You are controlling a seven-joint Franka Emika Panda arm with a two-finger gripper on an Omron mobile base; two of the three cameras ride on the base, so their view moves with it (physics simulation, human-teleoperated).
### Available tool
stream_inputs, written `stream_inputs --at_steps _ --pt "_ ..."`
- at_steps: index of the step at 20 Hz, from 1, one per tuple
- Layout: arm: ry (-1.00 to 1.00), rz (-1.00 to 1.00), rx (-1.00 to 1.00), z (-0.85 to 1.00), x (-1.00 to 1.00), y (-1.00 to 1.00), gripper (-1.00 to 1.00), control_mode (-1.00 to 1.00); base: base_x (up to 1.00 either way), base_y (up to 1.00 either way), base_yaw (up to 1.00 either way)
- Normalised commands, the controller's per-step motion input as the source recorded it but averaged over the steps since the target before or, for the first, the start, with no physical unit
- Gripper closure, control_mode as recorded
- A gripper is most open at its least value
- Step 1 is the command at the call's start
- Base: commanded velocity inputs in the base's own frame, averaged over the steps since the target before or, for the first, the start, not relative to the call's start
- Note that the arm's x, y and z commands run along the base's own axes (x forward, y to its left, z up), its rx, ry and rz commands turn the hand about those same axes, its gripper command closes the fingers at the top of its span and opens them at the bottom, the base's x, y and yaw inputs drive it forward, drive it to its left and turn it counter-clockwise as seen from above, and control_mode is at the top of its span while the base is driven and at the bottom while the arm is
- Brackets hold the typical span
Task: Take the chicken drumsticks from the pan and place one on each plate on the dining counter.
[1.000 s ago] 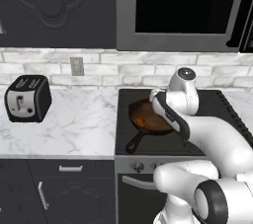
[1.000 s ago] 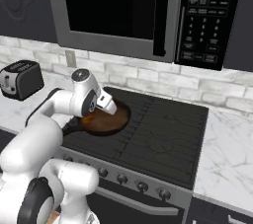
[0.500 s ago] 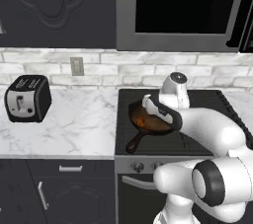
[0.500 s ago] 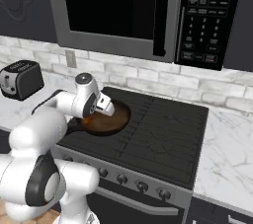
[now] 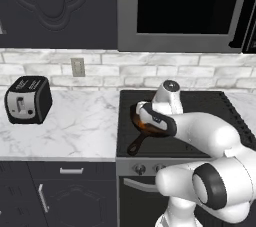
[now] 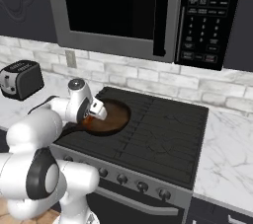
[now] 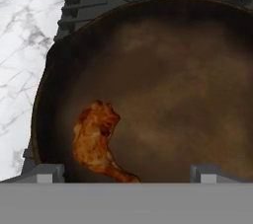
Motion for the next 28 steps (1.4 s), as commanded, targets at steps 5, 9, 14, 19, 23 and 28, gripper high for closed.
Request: stream_inputs --at_steps 5,9,14,19,23,28 --pt "0.00 0.00 0.04 -0.16 0.01 0.03 -1.00 -1.00 0.00 0.00 0.00" --pt "0.00 0.00 0.01 -0.28 0.00 0.19 -1.00 -1.00 0.00 0.00 0.00" --pt "0.00 0.00 0.00 -0.32 0.07 0.31 -1.00 -1.00 0.00 0.00 0.00" --pt "-0.01 0.00 0.00 -0.27 0.18 0.08 -1.00 -1.00 0.00 0.00 0.00" --pt "-0.02 0.00 0.00 -0.28 0.20 0.00 -1.00 -1.00 0.00 0.00 0.00" --pt "-0.01 0.00 0.00 -0.35 0.17 0.01 -1.00 -1.00 0.00 0.00 0.00"
